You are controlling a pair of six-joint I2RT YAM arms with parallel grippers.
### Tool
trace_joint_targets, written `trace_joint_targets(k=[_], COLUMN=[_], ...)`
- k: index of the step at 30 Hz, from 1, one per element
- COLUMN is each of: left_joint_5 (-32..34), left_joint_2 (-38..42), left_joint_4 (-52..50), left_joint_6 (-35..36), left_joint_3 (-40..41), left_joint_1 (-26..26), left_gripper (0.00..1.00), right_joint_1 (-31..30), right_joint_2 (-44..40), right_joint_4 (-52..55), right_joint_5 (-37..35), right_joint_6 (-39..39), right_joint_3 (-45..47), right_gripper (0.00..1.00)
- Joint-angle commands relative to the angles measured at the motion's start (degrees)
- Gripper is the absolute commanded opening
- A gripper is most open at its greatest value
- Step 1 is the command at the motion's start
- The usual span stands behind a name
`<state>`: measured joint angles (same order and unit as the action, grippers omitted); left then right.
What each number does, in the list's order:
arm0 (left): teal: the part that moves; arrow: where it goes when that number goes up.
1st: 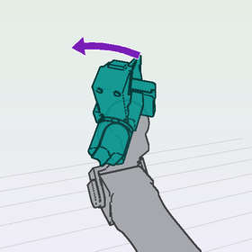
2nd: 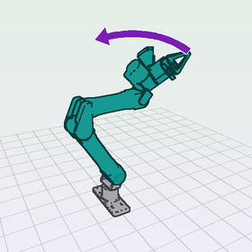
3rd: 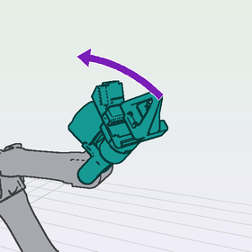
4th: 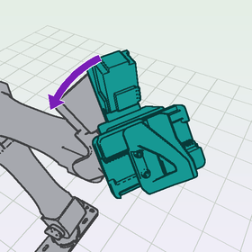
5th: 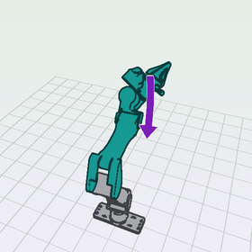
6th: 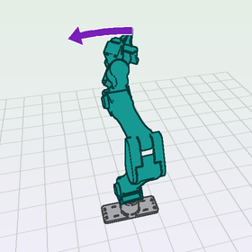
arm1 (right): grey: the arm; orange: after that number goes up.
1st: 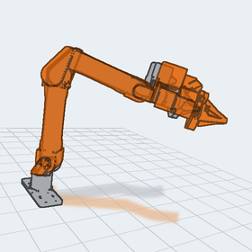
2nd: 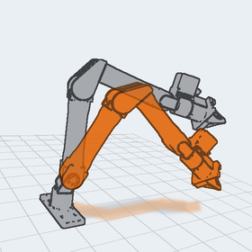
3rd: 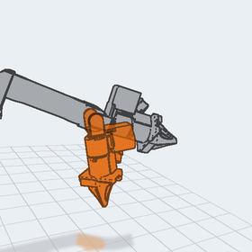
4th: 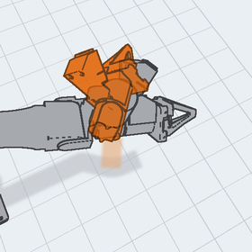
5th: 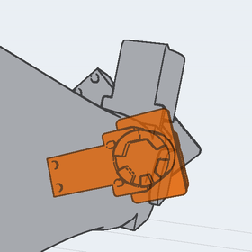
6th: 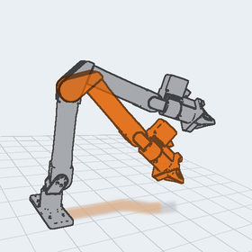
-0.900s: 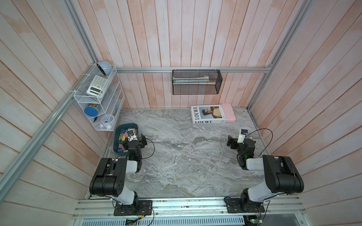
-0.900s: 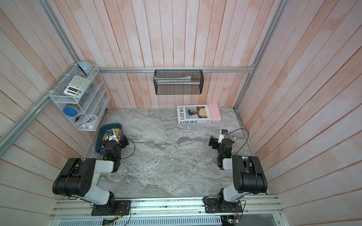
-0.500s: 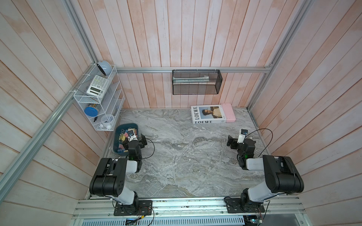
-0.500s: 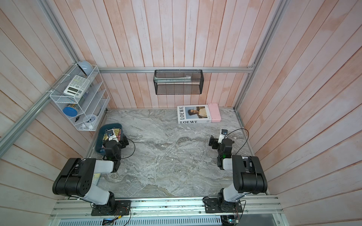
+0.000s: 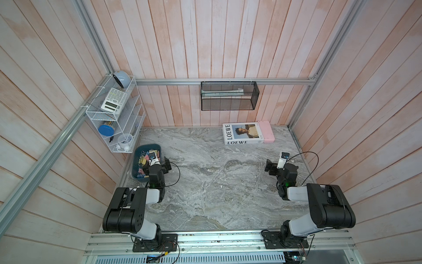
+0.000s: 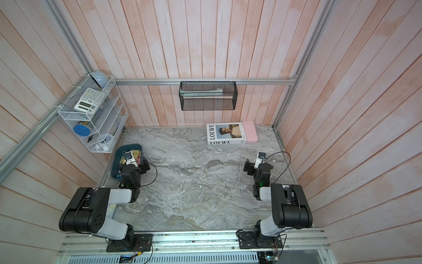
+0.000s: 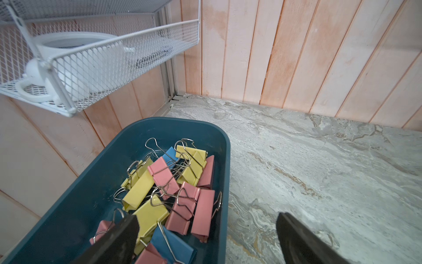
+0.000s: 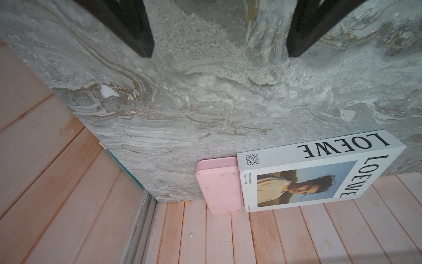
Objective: Take out the binder clips from the storage box
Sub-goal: Move the storage box to the center of the board.
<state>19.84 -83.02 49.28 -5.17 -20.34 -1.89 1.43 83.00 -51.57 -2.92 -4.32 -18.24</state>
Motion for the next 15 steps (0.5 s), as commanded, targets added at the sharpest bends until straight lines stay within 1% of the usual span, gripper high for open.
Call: trace_joint_targets(k=[1, 2, 3, 5, 7, 8, 10, 12, 13, 15], left_joint_5=[4.06, 5.94, 7.19, 9.38, 10.44, 9.99, 7.29, 4.2, 3.04, 2.94], left_joint_2=[7.65, 10.05, 11.76, 14.65, 16.3, 16.78, 17.02, 15.8, 14.35, 10.79], left_joint_4=[-8.53, -13.96, -19.05, -30.28, -38.02, -40.82, -44.08, -47.49, -49.48, -53.43], left_joint_6=[-1.74, -2.81, -5.54, -9.26, -12.88, -14.11, -14.49, -15.82, -16.07, -15.82], left_joint_3=[-1.75, -3.67, -5.61, -10.15, -13.51, -14.77, -16.71, -19.0, -20.61, -23.71], left_joint_1=[0.01, 0.03, 0.14, 0.22, 0.46, 0.72, 1.23, 2.29, 2.96, 3.55], left_gripper=[1.0, 1.0, 1.0, 1.0, 1.0, 1.0, 1.0, 1.0, 1.0, 1.0], right_joint_1=[-0.64, -0.67, -0.65, -0.4, -0.28, -0.19, 0.28, 0.41, 0.41, 0.35], right_joint_2=[-7.89, -11.24, -13.72, -18.7, -22.85, -24.52, -25.92, -26.06, -25.67, -24.53], right_joint_4=[4.96, 9.21, 13.76, 23.46, 32.89, 36.96, 38.59, 42.57, 44.66, 46.12], right_joint_5=[-4.58, -5.97, -7.84, -11.82, -13.56, -13.95, -11.08, -9.98, -8.39, -3.18], right_joint_6=[-0.7, -2.23, -5.52, -14.94, -24.3, -27.5, -28.31, -30.21, -30.0, -27.7], right_joint_3=[-0.31, -1.4, -2.64, -6.4, -10.17, -11.46, -12.78, -15.05, -16.73, -18.84], right_gripper=[0.98, 0.98, 0.98, 0.98, 0.98, 0.98, 0.98, 0.98, 0.98, 0.98])
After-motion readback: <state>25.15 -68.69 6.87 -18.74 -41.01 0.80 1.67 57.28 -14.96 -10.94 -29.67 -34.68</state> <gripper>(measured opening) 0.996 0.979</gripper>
